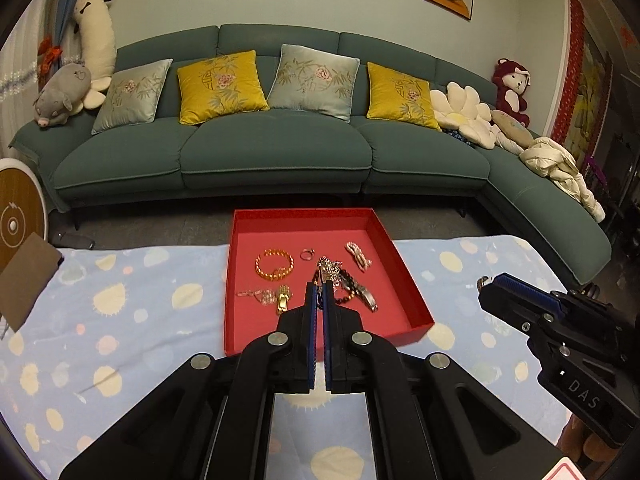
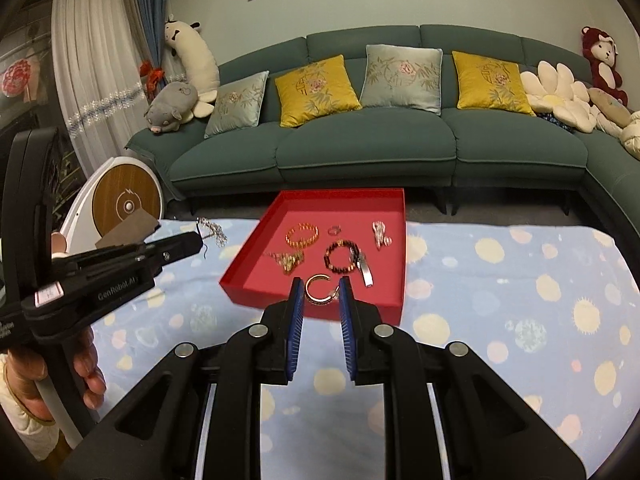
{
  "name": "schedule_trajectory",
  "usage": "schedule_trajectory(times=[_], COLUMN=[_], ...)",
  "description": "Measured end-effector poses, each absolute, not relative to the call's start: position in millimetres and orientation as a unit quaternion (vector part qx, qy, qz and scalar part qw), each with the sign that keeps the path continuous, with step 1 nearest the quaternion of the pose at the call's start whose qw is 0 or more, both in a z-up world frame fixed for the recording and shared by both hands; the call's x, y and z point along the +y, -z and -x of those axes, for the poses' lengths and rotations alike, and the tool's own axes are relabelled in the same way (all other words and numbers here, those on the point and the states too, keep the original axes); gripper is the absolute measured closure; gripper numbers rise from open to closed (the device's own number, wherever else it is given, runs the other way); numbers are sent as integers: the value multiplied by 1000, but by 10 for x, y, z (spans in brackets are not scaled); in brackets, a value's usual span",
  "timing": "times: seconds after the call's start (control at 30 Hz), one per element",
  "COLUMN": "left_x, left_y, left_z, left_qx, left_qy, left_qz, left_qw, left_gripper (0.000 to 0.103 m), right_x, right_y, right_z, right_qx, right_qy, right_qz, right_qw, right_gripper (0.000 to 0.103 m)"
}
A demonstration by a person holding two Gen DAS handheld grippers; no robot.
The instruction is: Organize jewelry
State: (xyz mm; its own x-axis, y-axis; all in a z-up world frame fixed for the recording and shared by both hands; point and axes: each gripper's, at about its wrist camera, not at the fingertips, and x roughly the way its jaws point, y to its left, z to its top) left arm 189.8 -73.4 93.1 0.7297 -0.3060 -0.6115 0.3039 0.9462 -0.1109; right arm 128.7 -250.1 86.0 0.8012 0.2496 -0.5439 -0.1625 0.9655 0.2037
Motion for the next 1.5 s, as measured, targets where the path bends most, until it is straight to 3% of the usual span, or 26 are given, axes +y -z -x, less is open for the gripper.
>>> schedule_trajectory(times=[0.2,0.73,0.9,0.97,1.07,1.17,1.4,1.5], left_x=[-782,-886,-868,-857,-816,-715,-389,-307], left_y=[-690,25,107,106,5,-185,-742,-893], left_z=[-2393,-3050,-3095,-3078,-2985,-2834,-2160,-1799], left_qx=[348,387,392,394,381,372,346,334], left_qy=[152,123,108,103,104,107,104,98], left_qz=[17,2,0,-3,-7,1,11,5], left_qw=[925,914,914,913,919,922,933,937], left_gripper=[102,102,93,74,70,61,57,50], right_x=[-2404,-2489,-2479,-2478,-2514,-2545,-2671,-2716], right_y=[-916,-89,20,20,-40,-192,-839,-1029], right_z=[-2007,-3147,-3250,-3230,-3133,-2986,-2199,-1754], right_qx=[301,356,361,357,345,332,289,277], right_qy=[-112,-91,-90,-86,-85,-82,-80,-76], right_qz=[-68,-120,-112,-112,-118,-113,-105,-109], right_qw=[945,922,921,923,927,933,948,952], right_gripper=[86,86,84,75,63,60,48,43])
